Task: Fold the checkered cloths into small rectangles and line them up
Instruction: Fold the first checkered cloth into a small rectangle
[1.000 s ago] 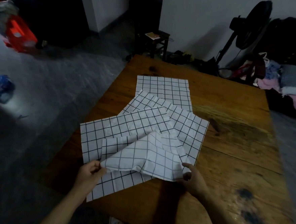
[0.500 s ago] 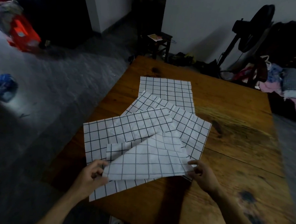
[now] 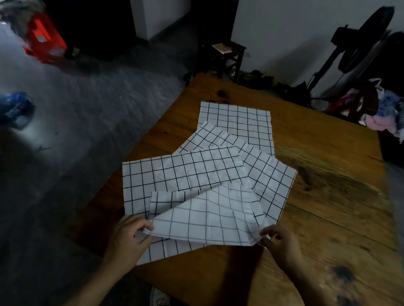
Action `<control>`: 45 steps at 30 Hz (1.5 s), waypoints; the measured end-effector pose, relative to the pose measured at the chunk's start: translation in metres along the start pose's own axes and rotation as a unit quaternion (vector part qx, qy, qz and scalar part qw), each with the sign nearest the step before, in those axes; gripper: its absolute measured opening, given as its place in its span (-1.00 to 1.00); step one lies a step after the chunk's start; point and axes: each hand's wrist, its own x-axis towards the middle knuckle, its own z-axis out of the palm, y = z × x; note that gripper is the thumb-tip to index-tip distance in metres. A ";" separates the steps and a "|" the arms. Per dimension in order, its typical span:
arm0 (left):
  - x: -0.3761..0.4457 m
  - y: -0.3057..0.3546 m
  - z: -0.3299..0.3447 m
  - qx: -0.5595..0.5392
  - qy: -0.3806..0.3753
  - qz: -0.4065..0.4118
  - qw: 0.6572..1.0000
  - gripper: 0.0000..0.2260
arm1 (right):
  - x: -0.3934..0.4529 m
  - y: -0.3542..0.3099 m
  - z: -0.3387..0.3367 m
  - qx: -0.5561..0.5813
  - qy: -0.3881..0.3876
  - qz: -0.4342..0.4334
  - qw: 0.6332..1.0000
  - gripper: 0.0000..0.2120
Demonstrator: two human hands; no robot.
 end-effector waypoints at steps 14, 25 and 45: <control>0.078 0.060 -0.070 -0.130 -0.026 0.023 0.991 -0.87 | 0.038 -0.066 -0.076 0.191 0.097 -0.097 0.972 -0.92; 0.120 0.099 -0.092 -0.290 -0.041 -0.014 0.956 -0.88 | 0.025 -0.095 -0.122 0.272 0.179 -0.087 0.941 -0.94; 0.167 0.021 0.025 -0.164 -0.186 -0.152 0.957 -0.90 | 0.030 -0.027 -0.028 0.196 0.149 0.212 0.946 -0.92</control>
